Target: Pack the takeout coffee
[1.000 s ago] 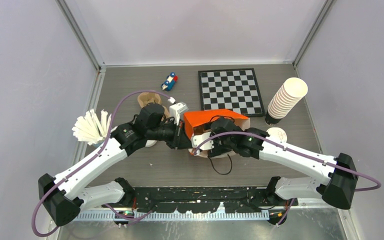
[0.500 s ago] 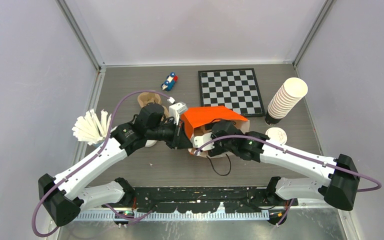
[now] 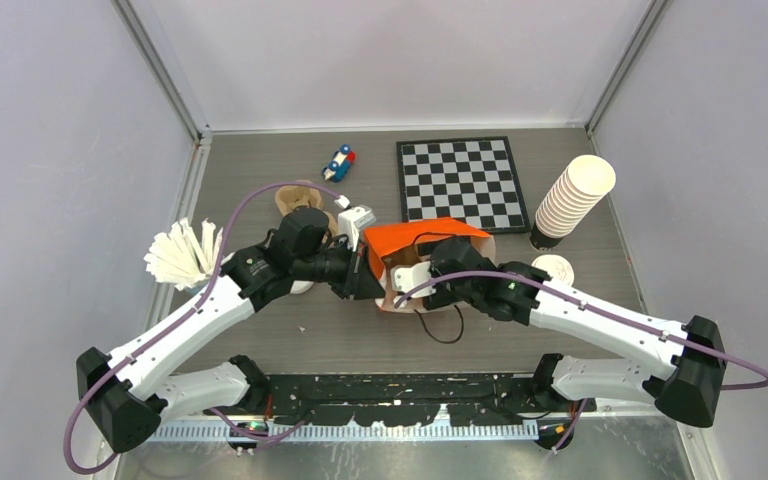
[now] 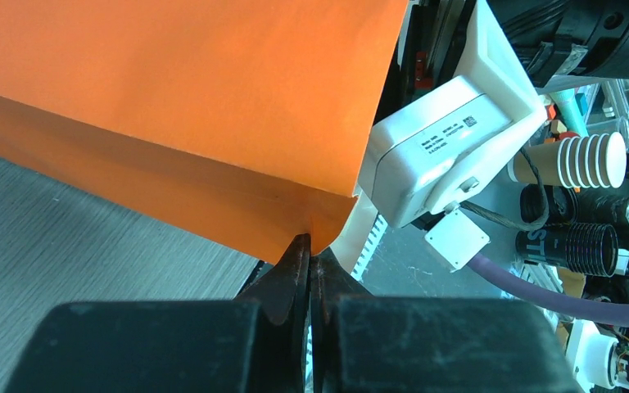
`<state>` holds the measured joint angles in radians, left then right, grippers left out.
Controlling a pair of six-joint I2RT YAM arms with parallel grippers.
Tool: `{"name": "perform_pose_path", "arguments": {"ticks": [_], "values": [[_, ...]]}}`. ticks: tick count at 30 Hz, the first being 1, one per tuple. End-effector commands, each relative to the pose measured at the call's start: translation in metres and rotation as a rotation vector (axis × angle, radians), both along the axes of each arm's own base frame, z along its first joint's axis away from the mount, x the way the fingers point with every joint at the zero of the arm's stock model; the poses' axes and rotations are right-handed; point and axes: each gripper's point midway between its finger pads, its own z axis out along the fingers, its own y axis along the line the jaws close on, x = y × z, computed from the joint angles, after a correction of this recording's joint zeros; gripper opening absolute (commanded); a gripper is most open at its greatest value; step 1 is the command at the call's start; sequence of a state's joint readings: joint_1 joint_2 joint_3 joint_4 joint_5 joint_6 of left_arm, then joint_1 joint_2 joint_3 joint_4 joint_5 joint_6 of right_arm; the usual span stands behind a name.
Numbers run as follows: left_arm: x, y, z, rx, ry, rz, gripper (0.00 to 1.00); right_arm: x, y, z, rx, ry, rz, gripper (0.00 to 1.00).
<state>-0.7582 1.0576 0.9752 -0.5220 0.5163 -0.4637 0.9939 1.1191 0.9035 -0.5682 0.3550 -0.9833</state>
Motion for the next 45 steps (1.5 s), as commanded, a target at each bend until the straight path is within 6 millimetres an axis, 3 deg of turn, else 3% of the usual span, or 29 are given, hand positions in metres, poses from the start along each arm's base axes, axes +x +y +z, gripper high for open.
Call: {"name": "perform_pose_path", "arguments": {"ticks": [1,17,33,45], "values": [[-0.004,0.0,0.01,-0.029,-0.032,-0.026,0.0,0.002,-0.007,0.015,-0.001,-0.037,-0.028,0.56],[-0.004,-0.001,0.012,-0.039,-0.033,-0.027,0.0,0.006,-0.011,0.0,-0.068,-0.022,-0.059,0.56],[-0.006,-0.002,0.013,-0.054,-0.024,-0.023,0.0,0.015,0.001,-0.019,-0.022,-0.022,-0.086,0.56],[-0.007,-0.001,0.011,-0.05,-0.019,-0.022,0.0,0.02,-0.006,-0.033,0.014,0.014,-0.13,0.56]]}}
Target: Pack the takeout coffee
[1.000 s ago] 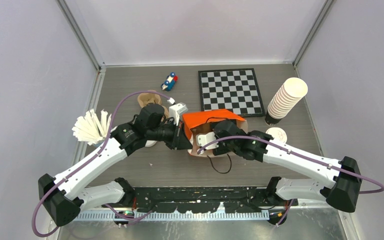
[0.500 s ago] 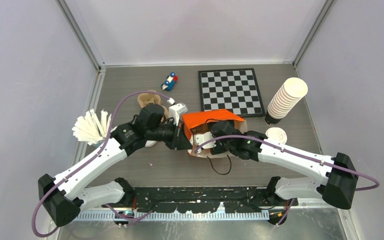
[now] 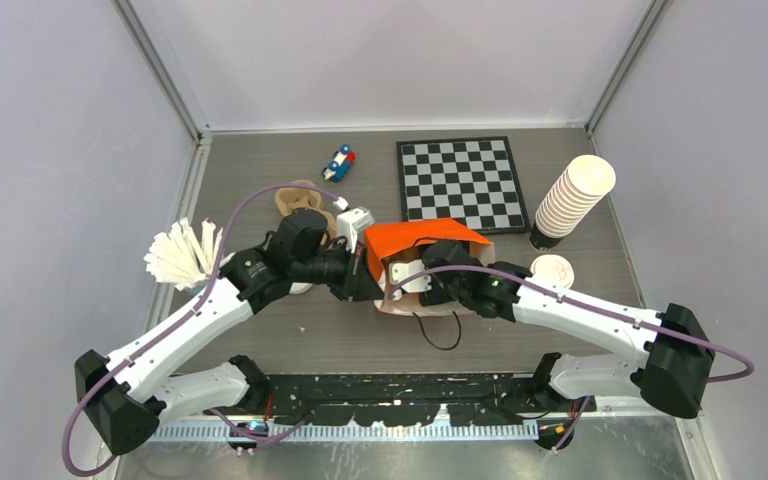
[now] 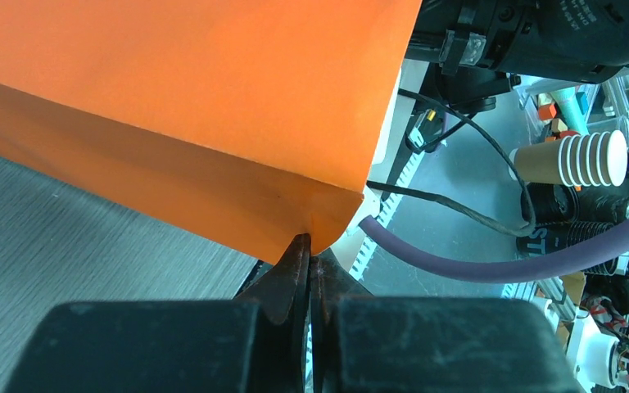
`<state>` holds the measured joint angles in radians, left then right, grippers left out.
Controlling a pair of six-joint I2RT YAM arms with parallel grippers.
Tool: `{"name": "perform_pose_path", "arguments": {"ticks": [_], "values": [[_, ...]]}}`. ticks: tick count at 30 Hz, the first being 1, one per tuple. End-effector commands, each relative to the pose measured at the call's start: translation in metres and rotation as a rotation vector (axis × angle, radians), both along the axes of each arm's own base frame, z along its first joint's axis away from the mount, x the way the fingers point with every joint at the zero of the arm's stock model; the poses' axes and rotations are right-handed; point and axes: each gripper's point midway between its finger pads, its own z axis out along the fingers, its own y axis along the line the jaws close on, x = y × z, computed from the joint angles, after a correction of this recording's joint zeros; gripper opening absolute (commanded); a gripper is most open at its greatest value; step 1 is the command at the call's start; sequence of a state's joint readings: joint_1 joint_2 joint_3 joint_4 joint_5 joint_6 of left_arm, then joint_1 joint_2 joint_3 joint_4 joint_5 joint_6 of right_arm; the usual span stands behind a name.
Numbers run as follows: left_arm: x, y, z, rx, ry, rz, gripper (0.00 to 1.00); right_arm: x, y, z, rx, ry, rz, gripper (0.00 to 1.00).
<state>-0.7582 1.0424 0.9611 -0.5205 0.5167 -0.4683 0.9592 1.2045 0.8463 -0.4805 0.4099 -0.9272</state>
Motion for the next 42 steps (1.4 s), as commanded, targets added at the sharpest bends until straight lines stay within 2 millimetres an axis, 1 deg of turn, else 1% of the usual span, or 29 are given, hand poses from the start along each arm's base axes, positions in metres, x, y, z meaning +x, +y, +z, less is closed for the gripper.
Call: {"name": "perform_pose_path", "arguments": {"ticks": [1,11,18,27,33,36,39,42], "values": [[-0.004,-0.003,0.012,-0.048,-0.021,-0.024,0.0,0.005,0.002,-0.004,0.037,0.001,-0.023,0.56],[-0.004,-0.003,0.011,-0.046,-0.016,-0.023,0.0,0.007,0.003,-0.011,0.06,0.022,-0.023,0.56],[-0.001,-0.005,0.012,-0.044,-0.018,-0.016,0.0,0.009,-0.002,-0.015,0.062,0.031,-0.027,0.58],[0.004,-0.005,0.011,-0.031,-0.029,-0.004,0.0,0.01,0.0,0.001,0.079,0.011,-0.004,0.72],[0.005,-0.005,0.009,-0.017,-0.032,-0.004,0.0,0.008,0.0,0.013,0.11,0.008,-0.012,0.78],[0.005,-0.005,0.009,-0.015,-0.032,-0.006,0.0,0.006,-0.001,0.014,0.115,0.009,-0.006,0.79],[0.005,-0.005,0.009,-0.013,-0.033,-0.007,0.0,0.003,-0.002,0.017,0.12,0.018,-0.006,0.83],[0.005,-0.005,0.01,-0.014,-0.034,-0.008,0.0,0.0,-0.003,0.022,0.128,0.028,-0.003,0.84]]}}
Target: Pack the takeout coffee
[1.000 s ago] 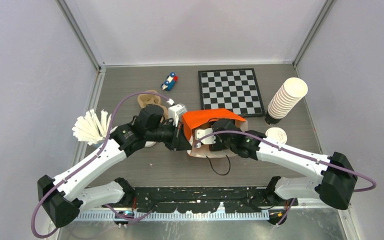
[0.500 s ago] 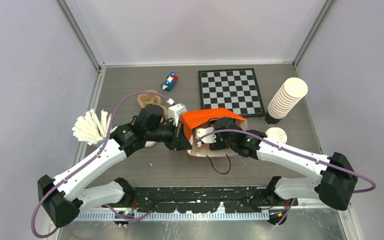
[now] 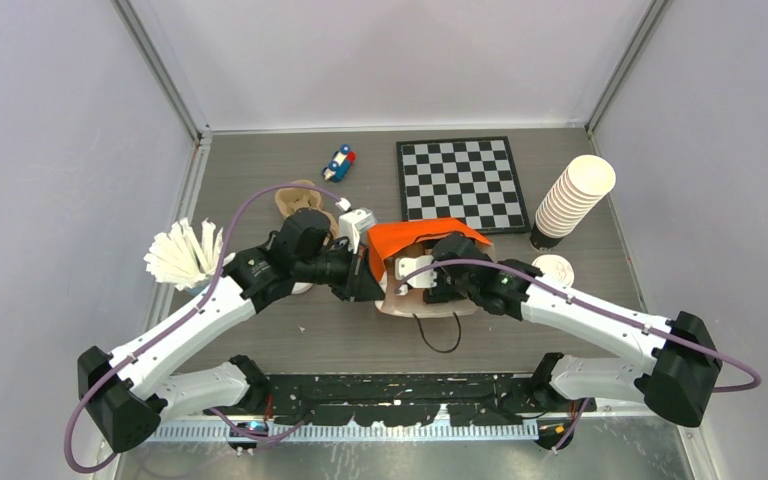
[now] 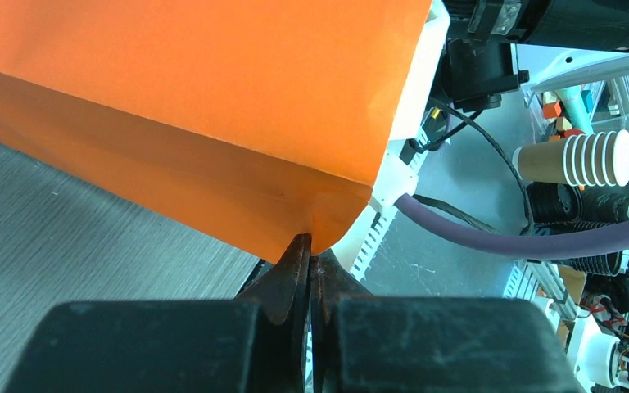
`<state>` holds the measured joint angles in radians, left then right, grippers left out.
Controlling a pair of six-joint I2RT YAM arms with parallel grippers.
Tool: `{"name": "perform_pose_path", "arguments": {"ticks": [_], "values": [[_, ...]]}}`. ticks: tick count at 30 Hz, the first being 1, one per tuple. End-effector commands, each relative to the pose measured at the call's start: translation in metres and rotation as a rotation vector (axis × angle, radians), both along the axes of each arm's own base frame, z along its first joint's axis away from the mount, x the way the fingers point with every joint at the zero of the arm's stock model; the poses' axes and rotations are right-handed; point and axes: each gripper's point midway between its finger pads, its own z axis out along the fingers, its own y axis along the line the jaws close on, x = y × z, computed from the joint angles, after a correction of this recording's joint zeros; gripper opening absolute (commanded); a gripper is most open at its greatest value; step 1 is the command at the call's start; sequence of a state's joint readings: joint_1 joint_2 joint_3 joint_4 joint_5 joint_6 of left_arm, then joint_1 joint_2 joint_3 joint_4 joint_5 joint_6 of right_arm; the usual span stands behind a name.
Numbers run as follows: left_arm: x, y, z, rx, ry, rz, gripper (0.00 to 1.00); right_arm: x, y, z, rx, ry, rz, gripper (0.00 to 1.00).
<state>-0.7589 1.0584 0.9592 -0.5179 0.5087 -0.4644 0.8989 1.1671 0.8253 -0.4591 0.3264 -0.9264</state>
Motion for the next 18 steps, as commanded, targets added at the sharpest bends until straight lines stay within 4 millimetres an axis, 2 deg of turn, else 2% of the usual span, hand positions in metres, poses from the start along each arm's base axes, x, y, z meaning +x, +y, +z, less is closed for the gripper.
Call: {"name": "perform_pose_path", "arguments": {"ticks": [1,13,18], "values": [[0.002,-0.003,0.014,-0.027,-0.038,-0.011,0.0,-0.005,0.002,0.024,0.063,0.003,0.003,0.84],[0.0,0.001,0.013,-0.02,-0.04,-0.004,0.0,-0.018,-0.007,0.037,0.034,0.073,-0.003,0.84],[-0.001,0.001,0.011,-0.016,-0.029,-0.006,0.0,-0.024,-0.007,0.043,0.058,0.1,-0.006,0.76]]}}
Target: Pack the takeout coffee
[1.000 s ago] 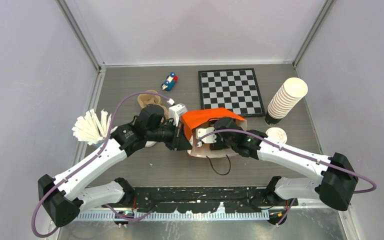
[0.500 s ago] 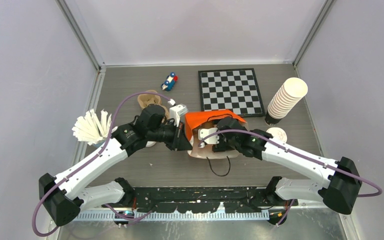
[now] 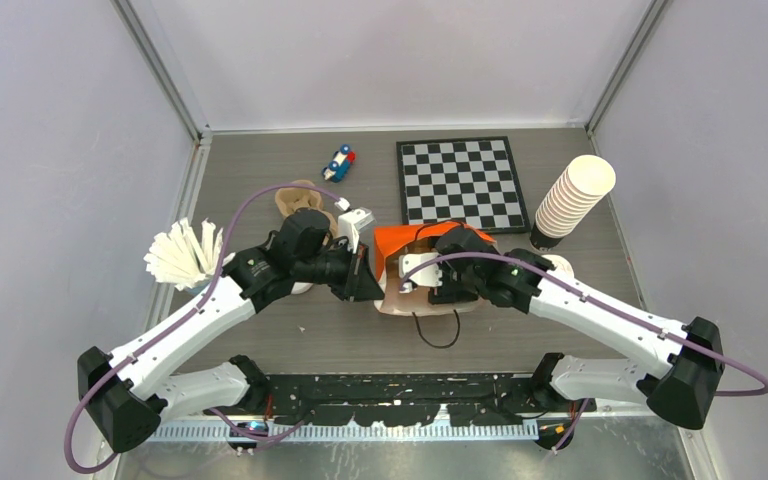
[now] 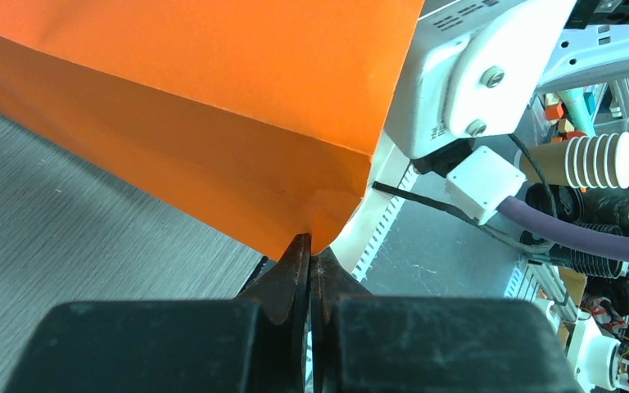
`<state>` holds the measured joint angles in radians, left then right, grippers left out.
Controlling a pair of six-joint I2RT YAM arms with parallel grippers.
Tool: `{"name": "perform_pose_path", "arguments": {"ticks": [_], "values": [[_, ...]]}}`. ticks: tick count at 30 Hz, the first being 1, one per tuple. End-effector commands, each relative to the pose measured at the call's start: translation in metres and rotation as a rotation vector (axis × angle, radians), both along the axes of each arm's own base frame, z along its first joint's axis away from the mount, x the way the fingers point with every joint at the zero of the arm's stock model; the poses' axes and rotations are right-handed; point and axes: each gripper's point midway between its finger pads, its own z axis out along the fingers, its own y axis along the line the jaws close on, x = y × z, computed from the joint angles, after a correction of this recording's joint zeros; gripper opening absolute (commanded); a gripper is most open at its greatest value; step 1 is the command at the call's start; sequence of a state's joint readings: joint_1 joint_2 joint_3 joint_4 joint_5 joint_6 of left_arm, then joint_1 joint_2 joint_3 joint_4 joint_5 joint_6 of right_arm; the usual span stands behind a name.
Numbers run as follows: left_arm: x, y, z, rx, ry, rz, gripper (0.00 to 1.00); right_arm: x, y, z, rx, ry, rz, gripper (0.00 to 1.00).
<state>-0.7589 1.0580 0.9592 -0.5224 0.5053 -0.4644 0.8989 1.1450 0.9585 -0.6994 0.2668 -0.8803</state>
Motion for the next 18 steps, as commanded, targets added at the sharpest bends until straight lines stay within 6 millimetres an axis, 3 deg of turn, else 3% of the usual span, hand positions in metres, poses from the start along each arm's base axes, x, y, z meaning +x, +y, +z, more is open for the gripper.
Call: {"name": "perform_pose_path", "arguments": {"ticks": [1,8,12,18], "values": [[-0.0013,0.0003,0.0115,-0.019,-0.028,-0.009,0.0,-0.0064,0.0007,0.0236,0.073,0.002,-0.014,0.74],[-0.002,-0.0009,0.0115,-0.033,-0.025,-0.009,0.0,-0.0144,0.0006,0.0255,0.089,0.025,-0.015,0.69],[-0.0019,-0.0028,0.0121,-0.039,-0.023,-0.016,0.0,-0.013,0.0018,0.0233,0.092,0.029,-0.029,0.73],[-0.003,-0.0023,0.0124,-0.04,-0.021,-0.018,0.0,-0.0055,0.0024,0.0219,0.102,-0.016,-0.045,0.59]]}}
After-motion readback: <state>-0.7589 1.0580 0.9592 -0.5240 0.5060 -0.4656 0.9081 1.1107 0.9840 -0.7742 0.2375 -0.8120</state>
